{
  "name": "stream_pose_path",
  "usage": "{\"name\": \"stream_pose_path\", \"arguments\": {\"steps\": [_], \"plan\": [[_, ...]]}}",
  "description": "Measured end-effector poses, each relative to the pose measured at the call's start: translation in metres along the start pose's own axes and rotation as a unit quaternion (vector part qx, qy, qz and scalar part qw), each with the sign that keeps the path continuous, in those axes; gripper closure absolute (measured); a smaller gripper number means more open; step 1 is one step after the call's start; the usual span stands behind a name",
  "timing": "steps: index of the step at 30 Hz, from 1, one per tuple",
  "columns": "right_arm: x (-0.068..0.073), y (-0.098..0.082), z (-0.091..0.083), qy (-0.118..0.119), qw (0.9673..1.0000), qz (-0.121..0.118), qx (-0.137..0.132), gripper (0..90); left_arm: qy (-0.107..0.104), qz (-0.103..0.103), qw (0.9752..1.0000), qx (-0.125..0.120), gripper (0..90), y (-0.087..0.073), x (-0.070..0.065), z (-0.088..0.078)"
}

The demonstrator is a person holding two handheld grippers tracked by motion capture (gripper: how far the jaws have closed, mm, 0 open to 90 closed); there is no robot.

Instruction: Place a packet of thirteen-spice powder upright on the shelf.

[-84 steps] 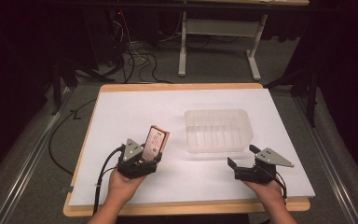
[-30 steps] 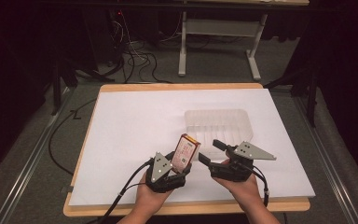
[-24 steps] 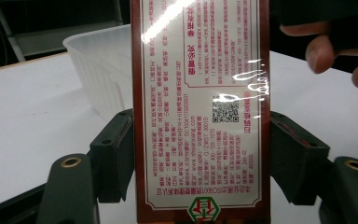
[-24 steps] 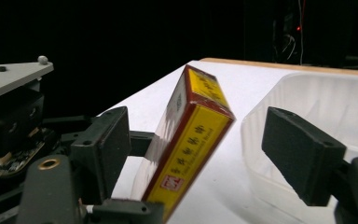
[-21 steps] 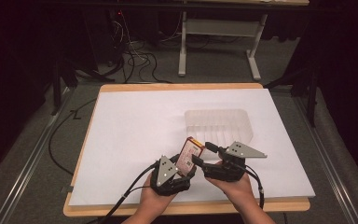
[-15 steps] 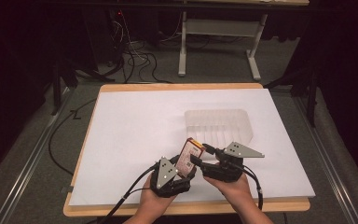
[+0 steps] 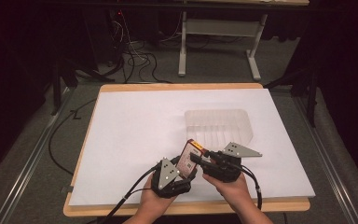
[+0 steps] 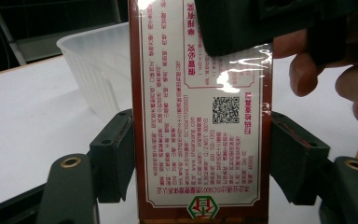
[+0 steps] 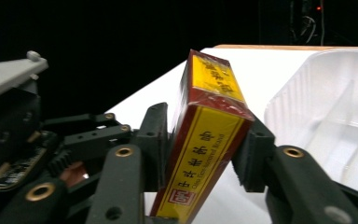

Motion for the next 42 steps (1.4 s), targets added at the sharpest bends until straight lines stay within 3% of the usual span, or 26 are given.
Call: {"name": "stream_pose_path", "arguments": {"steps": [5, 10, 14, 19, 28, 35, 42], "plan": [[0.004, -0.002, 0.001, 0.002, 1.0000, -0.005, 0.006, 65.5, 0.008, 0.007, 0.9999, 0.011, 31.9, -0.004, 0.001, 0.000], [0.005, -0.004, 0.003, 0.002, 0.9999, -0.006, 0.010, 67.4, 0.003, -0.001, 0.9997, 0.022, 31.3, -0.007, 0.001, 0.003], [0.006, -0.003, 0.002, -0.002, 0.9997, -0.023, 0.006, 68.3, 0.003, 0.000, 0.9996, 0.029, 28.2, -0.009, 0.003, 0.005], [0.001, 0.000, -0.001, -0.009, 0.9996, -0.027, -0.001, 68.4, 0.000, -0.002, 0.9995, 0.031, 21.6, -0.010, 0.005, 0.005], [-0.006, 0.005, -0.006, -0.024, 0.9988, -0.040, -0.011, 68.4, -0.003, -0.002, 0.9995, 0.033, 17.6, -0.010, 0.005, 0.004], [-0.013, 0.011, -0.012, -0.035, 0.9981, -0.044, -0.023, 68.5, -0.006, -0.003, 0.9994, 0.035, 17.1, -0.011, 0.006, 0.003], [-0.023, 0.016, -0.022, -0.053, 0.9967, -0.051, -0.033, 68.4, -0.003, -0.017, 0.9992, 0.036, 17.8, -0.012, 0.015, 0.000]]}}
Point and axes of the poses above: each handheld gripper's, and its own axes: z roughly forward along the jaws, y roughly out of its top, x roughly to its left, the point moved 9 cm from there along z, roughly forward along the jaws, and after that the axes turned 7 degrees about -x, right-handed, at the moved point
